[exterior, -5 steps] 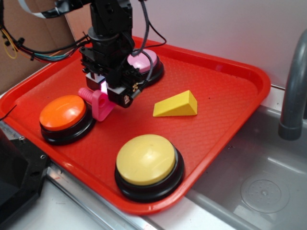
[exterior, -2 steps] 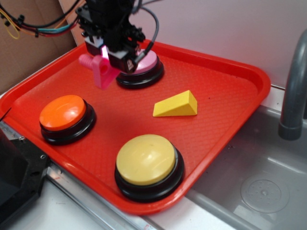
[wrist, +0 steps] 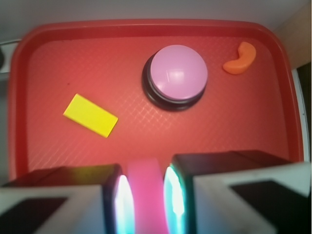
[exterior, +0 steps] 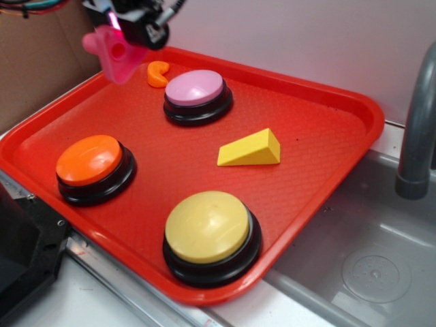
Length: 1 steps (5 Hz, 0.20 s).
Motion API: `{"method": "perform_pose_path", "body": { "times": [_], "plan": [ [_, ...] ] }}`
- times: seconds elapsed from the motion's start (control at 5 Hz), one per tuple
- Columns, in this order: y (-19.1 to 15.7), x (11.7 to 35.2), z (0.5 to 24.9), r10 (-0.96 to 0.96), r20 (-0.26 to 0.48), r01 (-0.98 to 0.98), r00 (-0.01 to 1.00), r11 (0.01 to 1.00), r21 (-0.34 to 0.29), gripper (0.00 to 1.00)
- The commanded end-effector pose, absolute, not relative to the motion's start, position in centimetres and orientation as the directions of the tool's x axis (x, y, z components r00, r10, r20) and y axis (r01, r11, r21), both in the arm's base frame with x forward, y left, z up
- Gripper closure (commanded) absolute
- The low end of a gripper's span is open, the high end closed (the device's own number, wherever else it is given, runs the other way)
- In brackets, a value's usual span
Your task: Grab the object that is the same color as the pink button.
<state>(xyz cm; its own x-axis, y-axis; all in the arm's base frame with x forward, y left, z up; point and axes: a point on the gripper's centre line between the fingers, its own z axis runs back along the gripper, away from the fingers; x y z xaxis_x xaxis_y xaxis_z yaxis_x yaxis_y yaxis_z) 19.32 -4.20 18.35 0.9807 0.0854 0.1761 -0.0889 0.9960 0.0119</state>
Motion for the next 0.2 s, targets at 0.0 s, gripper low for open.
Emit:
{"method": "perform_pose_path", "body": {
  "times": [0.0],
  "plan": [
    [-0.77, 18.48, 21.46, 0.110, 0.236, -0.089, 0.966, 0.991, -0.100, 1.00]
  ]
}}
